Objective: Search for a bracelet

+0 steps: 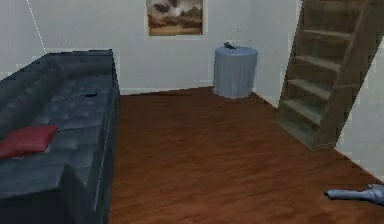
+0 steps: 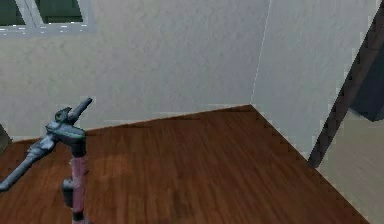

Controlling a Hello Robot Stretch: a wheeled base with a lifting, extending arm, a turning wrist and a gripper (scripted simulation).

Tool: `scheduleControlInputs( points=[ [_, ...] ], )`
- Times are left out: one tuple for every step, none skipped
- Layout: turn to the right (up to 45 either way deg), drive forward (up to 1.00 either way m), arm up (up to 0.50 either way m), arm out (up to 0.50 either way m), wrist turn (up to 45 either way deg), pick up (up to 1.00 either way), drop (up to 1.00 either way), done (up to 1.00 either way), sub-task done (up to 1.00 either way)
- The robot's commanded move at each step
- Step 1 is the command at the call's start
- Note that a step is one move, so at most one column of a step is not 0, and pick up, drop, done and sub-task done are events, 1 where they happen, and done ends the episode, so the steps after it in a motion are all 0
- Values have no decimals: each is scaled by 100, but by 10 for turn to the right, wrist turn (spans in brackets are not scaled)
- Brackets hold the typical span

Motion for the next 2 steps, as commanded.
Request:
scheduleControlInputs(
  points=[
    [0, 35, 0, 0, 0, 0, 0, 0, 0],
    [120, 0, 0, 0, 0, 0, 0, 0, 0]
  ],
)
